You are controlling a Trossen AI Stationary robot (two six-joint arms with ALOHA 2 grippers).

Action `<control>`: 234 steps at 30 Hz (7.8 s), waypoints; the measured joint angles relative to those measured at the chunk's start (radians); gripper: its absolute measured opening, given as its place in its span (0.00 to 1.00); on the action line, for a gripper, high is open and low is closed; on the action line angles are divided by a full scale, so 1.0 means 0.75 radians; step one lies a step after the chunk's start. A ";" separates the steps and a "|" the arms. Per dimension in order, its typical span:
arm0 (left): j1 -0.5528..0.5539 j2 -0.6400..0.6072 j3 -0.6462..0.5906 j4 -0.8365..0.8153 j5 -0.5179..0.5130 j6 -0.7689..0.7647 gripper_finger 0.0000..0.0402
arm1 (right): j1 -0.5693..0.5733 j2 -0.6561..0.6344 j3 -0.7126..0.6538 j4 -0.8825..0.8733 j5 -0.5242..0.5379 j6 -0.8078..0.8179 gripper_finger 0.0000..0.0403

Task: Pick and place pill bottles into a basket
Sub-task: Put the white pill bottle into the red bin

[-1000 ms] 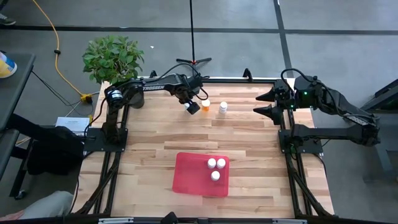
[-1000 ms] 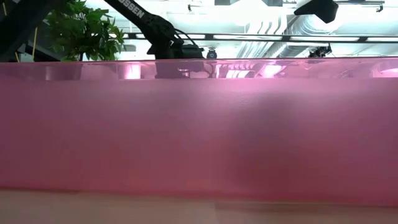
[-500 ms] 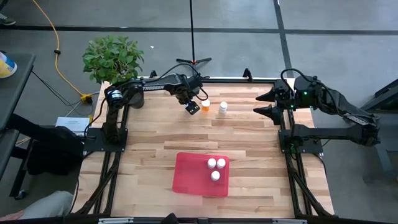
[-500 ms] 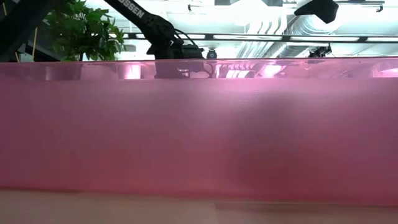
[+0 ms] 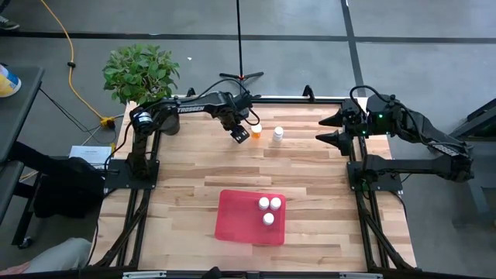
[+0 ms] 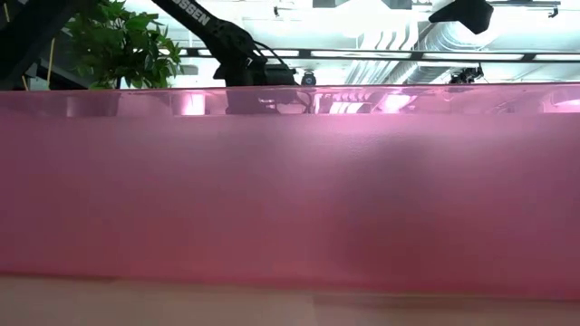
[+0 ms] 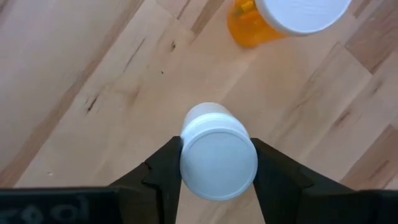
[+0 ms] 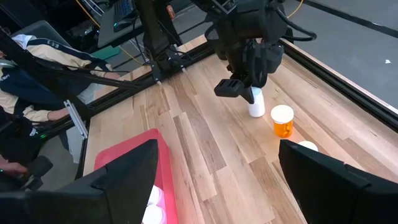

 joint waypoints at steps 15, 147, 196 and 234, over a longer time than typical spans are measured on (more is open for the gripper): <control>0.001 0.002 0.240 -0.069 -0.027 0.081 0.49 | 0.000 0.000 0.000 0.000 0.000 0.012 0.80; -1.031 -0.479 -0.190 0.015 -0.253 0.036 0.49 | 0.024 0.113 0.000 0.110 0.028 0.256 0.80; -1.059 -0.012 0.153 0.029 -0.100 0.105 0.49 | 0.294 0.322 -0.001 0.302 0.169 0.328 0.80; -1.082 0.185 0.333 -0.064 -0.124 0.059 0.49 | 0.294 0.322 -0.001 0.300 0.159 0.325 0.80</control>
